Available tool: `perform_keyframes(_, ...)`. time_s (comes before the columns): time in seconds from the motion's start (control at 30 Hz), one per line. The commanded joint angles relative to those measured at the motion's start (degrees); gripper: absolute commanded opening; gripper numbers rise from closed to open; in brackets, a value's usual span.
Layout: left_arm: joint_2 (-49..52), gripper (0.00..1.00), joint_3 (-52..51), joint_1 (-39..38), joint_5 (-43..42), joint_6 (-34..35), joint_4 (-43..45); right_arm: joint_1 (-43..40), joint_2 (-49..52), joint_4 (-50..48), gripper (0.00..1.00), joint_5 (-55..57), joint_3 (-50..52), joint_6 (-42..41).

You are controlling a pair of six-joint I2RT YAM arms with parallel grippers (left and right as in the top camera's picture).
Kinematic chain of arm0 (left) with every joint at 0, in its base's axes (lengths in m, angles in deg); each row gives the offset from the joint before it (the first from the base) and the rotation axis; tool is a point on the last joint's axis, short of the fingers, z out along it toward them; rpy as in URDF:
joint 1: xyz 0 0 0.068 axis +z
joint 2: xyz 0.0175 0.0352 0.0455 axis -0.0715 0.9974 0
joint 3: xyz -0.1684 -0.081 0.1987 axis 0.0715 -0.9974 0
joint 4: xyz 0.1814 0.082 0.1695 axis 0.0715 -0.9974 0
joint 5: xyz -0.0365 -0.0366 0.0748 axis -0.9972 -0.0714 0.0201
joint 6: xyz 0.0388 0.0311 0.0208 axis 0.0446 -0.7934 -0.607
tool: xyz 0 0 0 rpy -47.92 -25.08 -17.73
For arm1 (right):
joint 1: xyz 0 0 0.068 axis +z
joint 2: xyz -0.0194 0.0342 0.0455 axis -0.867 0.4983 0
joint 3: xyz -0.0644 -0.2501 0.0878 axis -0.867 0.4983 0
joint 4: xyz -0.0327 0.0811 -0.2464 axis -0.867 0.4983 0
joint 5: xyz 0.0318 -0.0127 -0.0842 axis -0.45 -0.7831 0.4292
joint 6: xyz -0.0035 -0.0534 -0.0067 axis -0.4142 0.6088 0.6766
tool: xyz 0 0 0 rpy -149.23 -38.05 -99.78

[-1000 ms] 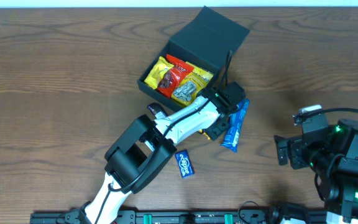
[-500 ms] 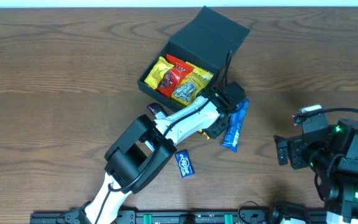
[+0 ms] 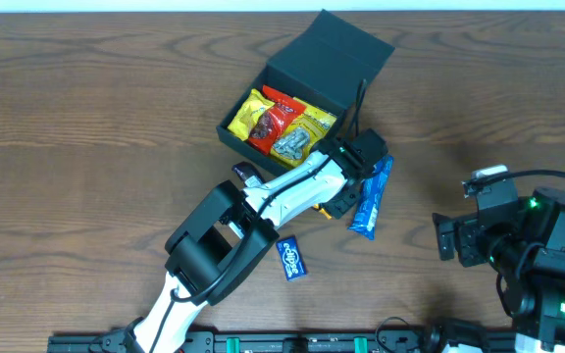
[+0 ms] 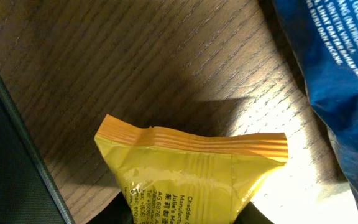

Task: Pack container
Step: 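Grasp the small yellow packet beside the blue bar with left gripper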

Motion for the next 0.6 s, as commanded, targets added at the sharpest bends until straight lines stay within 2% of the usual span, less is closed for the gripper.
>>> perform_keyframes(0.0,0.4,0.27,0.9,0.4,-0.1,0.2,-1.3,-0.5,-0.1,0.1,0.99,-0.7,0.3,-0.9)
perform_keyframes(0.3,0.4,0.23,4.0,0.4,-0.8,0.2,-3.5,-0.5,-0.1,0.1,0.99,-0.7,0.3,-0.9)
perform_keyframes(0.57,-2.9,0.23,4.2,0.4,-0.9,0.6,-3.5,-0.5,-0.1,0.1,0.99,-0.7,0.3,-0.9)
